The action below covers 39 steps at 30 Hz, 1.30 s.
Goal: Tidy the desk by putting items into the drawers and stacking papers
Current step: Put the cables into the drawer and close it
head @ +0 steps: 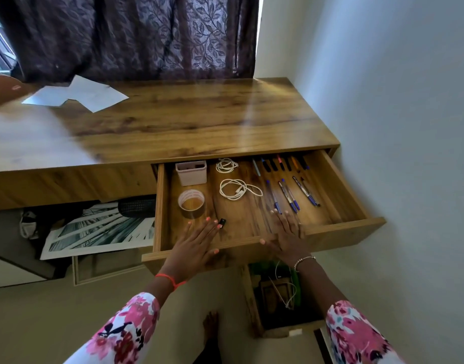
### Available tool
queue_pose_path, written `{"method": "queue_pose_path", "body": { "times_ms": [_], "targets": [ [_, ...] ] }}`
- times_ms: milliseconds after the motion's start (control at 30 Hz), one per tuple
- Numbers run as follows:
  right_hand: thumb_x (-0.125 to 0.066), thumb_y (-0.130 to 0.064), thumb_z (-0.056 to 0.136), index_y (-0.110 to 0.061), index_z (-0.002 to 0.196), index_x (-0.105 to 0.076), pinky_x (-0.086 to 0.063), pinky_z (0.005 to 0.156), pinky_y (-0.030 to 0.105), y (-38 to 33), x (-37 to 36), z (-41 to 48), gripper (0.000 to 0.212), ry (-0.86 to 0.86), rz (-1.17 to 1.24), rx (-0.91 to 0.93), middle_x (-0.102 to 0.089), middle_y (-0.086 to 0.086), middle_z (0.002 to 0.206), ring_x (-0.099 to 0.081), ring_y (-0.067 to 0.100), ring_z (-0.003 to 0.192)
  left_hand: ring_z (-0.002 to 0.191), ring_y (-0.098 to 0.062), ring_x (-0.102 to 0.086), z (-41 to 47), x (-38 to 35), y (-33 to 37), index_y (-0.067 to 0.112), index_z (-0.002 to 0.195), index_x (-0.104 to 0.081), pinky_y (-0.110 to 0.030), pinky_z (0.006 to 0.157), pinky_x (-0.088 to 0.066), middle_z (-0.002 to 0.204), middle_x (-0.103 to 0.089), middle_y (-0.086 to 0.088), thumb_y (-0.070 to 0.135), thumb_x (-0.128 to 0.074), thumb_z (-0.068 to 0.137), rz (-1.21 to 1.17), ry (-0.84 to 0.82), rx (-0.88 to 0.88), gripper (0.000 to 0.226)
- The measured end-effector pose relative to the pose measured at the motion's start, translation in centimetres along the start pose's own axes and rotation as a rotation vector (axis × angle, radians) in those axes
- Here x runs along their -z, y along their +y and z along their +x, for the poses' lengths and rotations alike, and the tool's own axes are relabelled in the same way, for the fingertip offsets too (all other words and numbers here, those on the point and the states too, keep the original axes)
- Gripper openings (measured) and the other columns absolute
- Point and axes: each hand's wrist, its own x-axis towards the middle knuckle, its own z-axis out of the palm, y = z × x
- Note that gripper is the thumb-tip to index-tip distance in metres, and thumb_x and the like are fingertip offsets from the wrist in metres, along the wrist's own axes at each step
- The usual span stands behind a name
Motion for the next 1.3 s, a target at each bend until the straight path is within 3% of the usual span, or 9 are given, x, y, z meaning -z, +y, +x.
{"method": "queue_pose_path", "body": {
  "times_ms": [200, 433, 633, 733, 833, 933, 1033, 1167, 1300],
  "targets": [
    [0.011, -0.097, 0.034, -0.024, 0.145, 0.014, 0.014, 0.112, 0.046, -0.7, 1.0, 5.7, 0.133, -0.013, -0.04, 0.021, 0.018, -0.002, 0.155, 0.02, 0.021, 0.141, 0.142, -0.019, -0.017, 4.4, -0.1, -3.5, 0.016, 0.144, -0.024, -0.041, 0.113, -0.001, 0.151, -0.027, -0.002, 0.047, -0.011, 0.099, 0.018, 0.021, 0.006, 0.057],
    [0.015, -0.096, 0.036, -0.028, 0.134, 0.028, 0.011, 0.112, 0.049, -1.2, 2.1, 12.4, 0.12, -0.004, -0.111, 0.036, 0.03, -0.007, 0.147, 0.023, 0.019, 0.14, 0.144, -0.016, -0.001, 9.9, -0.3, -7.9, 0.014, 0.145, -0.02, -0.044, 0.113, -0.004, 0.152, -0.021, -0.003, 0.047, -0.012, 0.099, 0.033, 0.044, -0.006, 0.057],
    [0.014, -0.093, 0.046, -0.046, 0.118, 0.048, 0.019, 0.106, 0.05, -1.4, 2.4, 16.9, 0.093, 0.036, -0.163, 0.078, 0.056, -0.021, 0.128, 0.052, 0.002, 0.119, 0.143, -0.02, -0.004, 13.4, -0.6, -10.9, 0.011, 0.146, -0.013, -0.05, 0.111, -0.012, 0.155, -0.01, -0.004, 0.045, -0.008, 0.099, 0.038, 0.096, -0.045, 0.058],
    [0.006, -0.089, 0.061, -0.04, 0.132, 0.035, 0.009, 0.105, 0.054, -1.0, 2.0, 19.0, 0.092, 0.11, -0.21, 0.061, 0.046, -0.019, 0.139, 0.041, 0.004, 0.129, 0.143, -0.021, -0.005, 14.7, -0.9, -12.1, 0.011, 0.148, -0.004, -0.05, 0.111, -0.013, 0.156, -0.006, -0.006, 0.045, -0.006, 0.099, 0.038, 0.114, -0.042, 0.059],
    [0.002, -0.084, 0.069, -0.032, 0.141, 0.023, -0.004, 0.103, 0.058, -1.1, 2.1, 20.9, 0.091, 0.161, -0.269, 0.028, 0.033, -0.009, 0.149, 0.033, 0.009, 0.136, 0.143, -0.022, -0.005, 16.0, -0.9, -13.1, 0.01, 0.147, -0.01, -0.051, 0.111, -0.013, 0.155, -0.001, -0.007, 0.045, -0.004, 0.099, 0.05, 0.103, -0.031, 0.06],
    [0.001, -0.078, 0.077, -0.021, 0.146, 0.009, -0.018, 0.1, 0.06, -1.5, 2.5, 22.5, 0.09, 0.178, -0.33, 0.011, -0.008, 0.009, 0.153, 0.014, 0.022, 0.142, 0.143, -0.023, -0.005, 17.3, -0.9, -14.0, 0.009, 0.147, -0.006, -0.054, 0.113, -0.008, 0.155, 0.0, -0.009, 0.046, -0.002, 0.099, 0.095, 0.082, -0.014, 0.062],
    [0.001, -0.073, 0.082, -0.015, 0.147, 0.003, -0.01, 0.111, 0.057, -1.5, 2.9, 24.2, 0.087, 0.163, -0.39, 0.035, -0.027, 0.011, 0.15, -0.003, 0.027, 0.142, 0.143, -0.023, -0.006, 18.7, -0.5, -14.8, 0.006, 0.146, -0.016, -0.056, 0.112, -0.007, 0.155, -0.009, -0.011, 0.048, -0.002, 0.098, 0.121, 0.03, 0.043, 0.065],
    [-0.007, -0.072, 0.081, -0.013, 0.146, 0.008, 0.002, 0.111, 0.051, -1.2, 3.6, 26.4, 0.088, 0.195, -0.471, 0.19, 0.011, 0.004, 0.156, 0.016, 0.016, 0.143, 0.141, -0.023, -0.009, 20.0, -0.5, -15.7, 0.005, 0.141, -0.024, -0.058, 0.11, -0.01, 0.15, -0.028, -0.013, 0.053, -0.003, 0.096, 0.128, -0.015, 0.111, 0.069],
    [-0.019, -0.077, 0.068, -0.011, 0.146, 0.008, 0.005, 0.112, 0.049, -1.3, 5.3, 28.9, 0.106, 0.18, -0.567, 0.331, 0.018, 0.002, 0.155, 0.016, 0.015, 0.143, 0.14, -0.023, -0.017, 21.3, -0.1, -17.0, 0.002, 0.14, -0.027, -0.054, 0.111, -0.011, 0.148, -0.03, -0.013, 0.058, -0.005, 0.093, 0.137, -0.02, 0.1, 0.077]
  ]
}}
